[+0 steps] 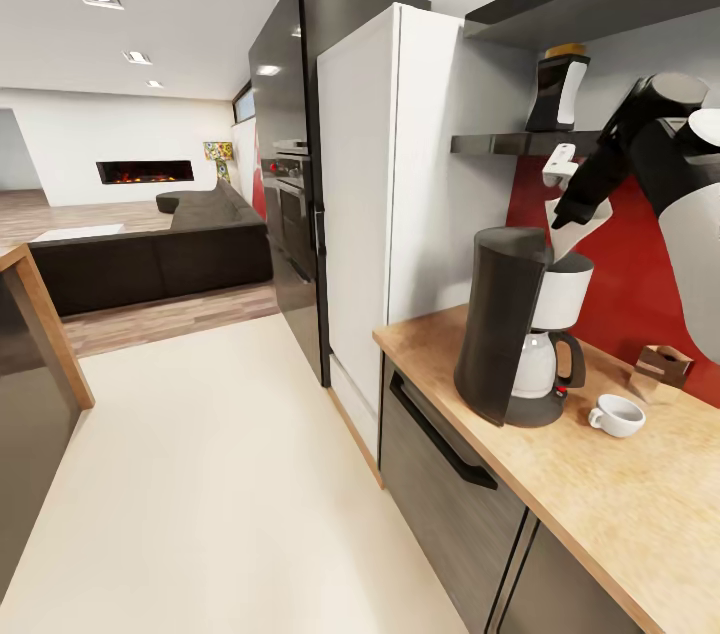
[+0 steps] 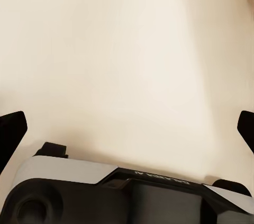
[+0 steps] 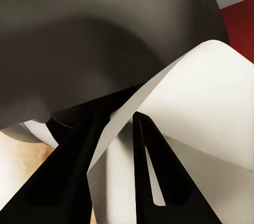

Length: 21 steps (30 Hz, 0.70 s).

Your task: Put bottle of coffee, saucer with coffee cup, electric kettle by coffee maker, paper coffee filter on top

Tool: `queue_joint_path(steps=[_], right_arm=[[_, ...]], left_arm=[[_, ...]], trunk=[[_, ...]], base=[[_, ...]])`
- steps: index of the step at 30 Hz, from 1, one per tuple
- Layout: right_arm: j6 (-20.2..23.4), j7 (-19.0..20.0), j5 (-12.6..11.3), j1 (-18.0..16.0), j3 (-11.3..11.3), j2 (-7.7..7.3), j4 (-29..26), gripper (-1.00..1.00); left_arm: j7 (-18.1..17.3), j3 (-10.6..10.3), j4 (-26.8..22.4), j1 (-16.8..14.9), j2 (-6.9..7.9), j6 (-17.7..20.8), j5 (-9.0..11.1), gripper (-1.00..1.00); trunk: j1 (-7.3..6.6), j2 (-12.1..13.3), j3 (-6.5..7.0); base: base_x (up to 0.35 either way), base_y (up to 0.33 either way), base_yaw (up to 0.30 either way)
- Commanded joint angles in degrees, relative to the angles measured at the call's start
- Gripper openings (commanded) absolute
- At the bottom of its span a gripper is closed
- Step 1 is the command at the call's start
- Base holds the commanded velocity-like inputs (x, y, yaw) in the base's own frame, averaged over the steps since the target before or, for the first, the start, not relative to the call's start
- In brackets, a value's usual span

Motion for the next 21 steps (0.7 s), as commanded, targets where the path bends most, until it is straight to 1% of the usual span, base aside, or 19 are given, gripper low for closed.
queue_joint_path(steps=[1,18,21], right_arm=[[0.7,0.3,0.0,-0.1,0.3,-0.06,0.0,-1.00],[0.6,0.3,-0.1,0.0,0.3,-0.06,0.0,-1.00],[0.6,0.3,-0.4,0.0,0.3,-0.06,0.0,-1.00]], left_arm=[[-0.1,0.2,-0.1,0.0,-0.05,0.0,0.2,1.00],[-0.1,0.2,-0.1,0.0,-0.05,0.0,0.2,1.00],[-0.1,0.2,-0.1,0.0,-0.05,0.0,0.2,1.00]], trunk=[[0.01,0.0,-0.07],[0.01,0.0,-0.07],[0.01,0.0,-0.07]], base=[[0.000,0.000,0.000],[0.000,0.000,0.000],[0.000,0.000,0.000]])
